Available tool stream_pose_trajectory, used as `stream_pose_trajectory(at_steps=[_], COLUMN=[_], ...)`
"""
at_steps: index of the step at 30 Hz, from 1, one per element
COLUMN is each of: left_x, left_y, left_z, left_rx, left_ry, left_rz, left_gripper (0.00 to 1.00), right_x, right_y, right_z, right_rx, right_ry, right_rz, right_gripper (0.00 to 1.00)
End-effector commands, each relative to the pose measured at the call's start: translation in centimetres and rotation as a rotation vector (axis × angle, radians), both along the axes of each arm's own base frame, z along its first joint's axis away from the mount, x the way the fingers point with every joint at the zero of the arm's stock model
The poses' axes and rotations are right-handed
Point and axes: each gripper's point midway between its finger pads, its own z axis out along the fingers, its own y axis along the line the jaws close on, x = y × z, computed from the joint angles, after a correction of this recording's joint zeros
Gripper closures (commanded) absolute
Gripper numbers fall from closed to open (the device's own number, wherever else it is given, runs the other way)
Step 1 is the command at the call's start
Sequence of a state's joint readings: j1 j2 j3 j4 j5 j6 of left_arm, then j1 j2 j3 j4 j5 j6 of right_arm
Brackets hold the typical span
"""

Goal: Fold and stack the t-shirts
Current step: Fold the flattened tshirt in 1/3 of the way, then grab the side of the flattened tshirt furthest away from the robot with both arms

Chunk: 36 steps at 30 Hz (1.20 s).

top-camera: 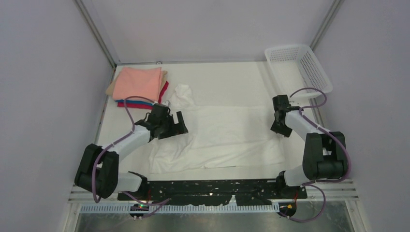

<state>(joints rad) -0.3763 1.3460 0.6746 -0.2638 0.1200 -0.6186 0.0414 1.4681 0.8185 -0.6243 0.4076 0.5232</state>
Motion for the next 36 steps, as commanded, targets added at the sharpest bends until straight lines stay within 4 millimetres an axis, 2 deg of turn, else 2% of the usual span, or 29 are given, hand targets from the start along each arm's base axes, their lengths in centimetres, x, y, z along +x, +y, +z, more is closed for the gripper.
stream_pose_trajectory(at_steps=[1,2,3,4,5,6,7,8,9,10,12,16,18,20,22,24,26,28,30,31,32,36], left_x=[2.5,3.1,3.8,4.5,5.3,6.2,7.2,8.4,9.5,11.2,14.0,19.1,21.4,23.2,25.0,26.3,26.9,27.3,27.2,26.9,26.9,26.6], left_y=[-0.2,-0.1,0.1,0.3,0.4,0.8,1.2,1.2,1.3,1.2,1.2,1.2,1.7,2.6,2.3,1.1,-0.1,0.2,1.2,1.6,1.9,2.8], left_z=[5.0,6.1,7.4,8.5,9.6,10.6,10.7,11.4,11.6,13.1,13.5,12.8,12.4,11.7,10.0,9.2,8.1,6.9,5.7,5.2,4.9,4.4], left_rx=[-0.025,-0.021,-0.009,0.004,0.022,0.053,0.09,0.12,0.146,0.155,0.189,0.261,0.3,0.352,0.366,0.334,0.303,0.327,0.364,0.367,0.362,0.361], left_ry=[-0.162,-0.194,-0.231,-0.263,-0.288,-0.306,-0.3,-0.311,-0.308,-0.329,-0.309,-0.242,-0.213,-0.184,-0.15,-0.129,-0.096,-0.08,-0.052,-0.034,-0.03,-0.022], left_rz=[0.0,0.007,0.016,0.025,0.031,0.049,0.063,0.056,0.053,0.063,0.066,0.068,0.097,0.127,0.109,0.066,0.025,0.025,0.05,0.06,0.073,0.095], left_gripper=[0.0,0.0,0.01,0.0,0.0,0.0,0.01,0.01,0.0,0.0,0.0,0.01,0.06,0.06,0.1,0.19,0.29,0.35,0.37,0.38,0.38,0.39], right_x=[2.3,2.5,3.0,3.3,4.1,4.7,5.8,6.2,7.4,8.0,10.0,12.0,12.3,12.3,12.2,12.2,12.4,12.7,13.1,13.4,13.7,15.4], right_y=[-0.6,-0.6,-0.4,0.1,0.4,1.2,1.6,2.3,2.5,3.0,3.6,5.2,5.3,5.1,4.8,4.5,4.2,3.9,3.6,3.8,3.8,4.6], right_z=[4.9,5.7,7.2,7.9,9.5,10.3,11.4,11.5,12.7,13.0,13.9,14.3,14.0,13.6,13.1,12.6,12.4,12.5,12.2,11.2,11.3,8.9], right_rx=[-0.025,-0.026,-0.018,0.005,0.013,0.048,0.056,0.084,0.091,0.109,0.14,0.219,0.225,0.212,0.195,0.181,0.166,0.149,0.134,0.138,0.136,0.173], right_ry=[-0.181,-0.204,-0.263,-0.296,-0.369,-0.414,-0.489,-0.518,-0.588,-0.614,-0.688,-0.75,-0.754,-0.741,-0.724,-0.709,-0.7,-0.7,-0.681,-0.651,-0.635,-0.524], right_rz=[-0.013,-0.004,0.018,0.04,0.074,0.112,0.152,0.181,0.19,0.199,0.21,0.247,0.248,0.246,0.236,0.227,0.216,0.21,0.212,0.218,0.226,0.249], right_gripper=[0.42,0.38,0.28,0.23,0.13,0.07,0.02,0.03,0.04,0.05,0.05,0.05,0.05,0.05,0.05,0.05,0.05,0.05,0.05,0.05,0.05,0.05])
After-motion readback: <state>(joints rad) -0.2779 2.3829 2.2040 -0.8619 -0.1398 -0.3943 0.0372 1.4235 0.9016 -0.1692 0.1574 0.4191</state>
